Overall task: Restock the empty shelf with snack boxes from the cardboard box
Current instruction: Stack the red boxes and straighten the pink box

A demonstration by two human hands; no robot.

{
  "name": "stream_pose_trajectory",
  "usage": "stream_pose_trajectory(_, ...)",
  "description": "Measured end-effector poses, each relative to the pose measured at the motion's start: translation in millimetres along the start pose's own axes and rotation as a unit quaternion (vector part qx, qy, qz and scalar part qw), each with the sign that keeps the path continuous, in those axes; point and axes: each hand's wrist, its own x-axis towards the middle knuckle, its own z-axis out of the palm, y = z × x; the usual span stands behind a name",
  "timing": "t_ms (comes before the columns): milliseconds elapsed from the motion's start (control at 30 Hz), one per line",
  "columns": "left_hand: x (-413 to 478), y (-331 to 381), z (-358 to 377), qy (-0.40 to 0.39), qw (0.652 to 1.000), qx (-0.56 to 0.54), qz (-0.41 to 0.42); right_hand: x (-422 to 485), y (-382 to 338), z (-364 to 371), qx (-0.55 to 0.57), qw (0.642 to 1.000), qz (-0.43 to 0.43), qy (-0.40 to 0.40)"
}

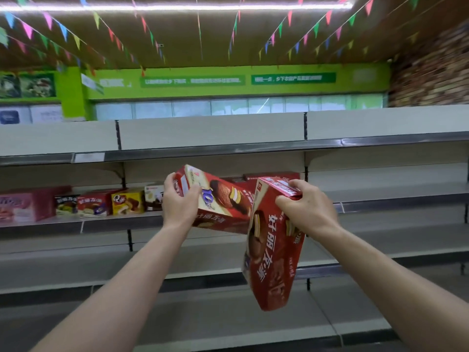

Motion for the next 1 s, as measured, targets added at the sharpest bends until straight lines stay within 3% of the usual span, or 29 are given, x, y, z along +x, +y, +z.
stream_pose_trajectory(267, 11, -16, 41, -0.015, 0.992, -0.113, -0.061, 24, 29, -1, 0.05, 0.997, 0.053, -0.037)
stream_pose_trajectory(633, 75, -38, 109, -0.077, 0.953, -0.227, -0.184, 96, 74, 12, 0.169, 0.978, 0.118, -0.029)
stream_pose_trajectory(1000, 138, -69, 186, -0.163, 0.92, -0.214, -0.284, 160, 109, 19, 0.256, 0.95, 0.181, 0.012)
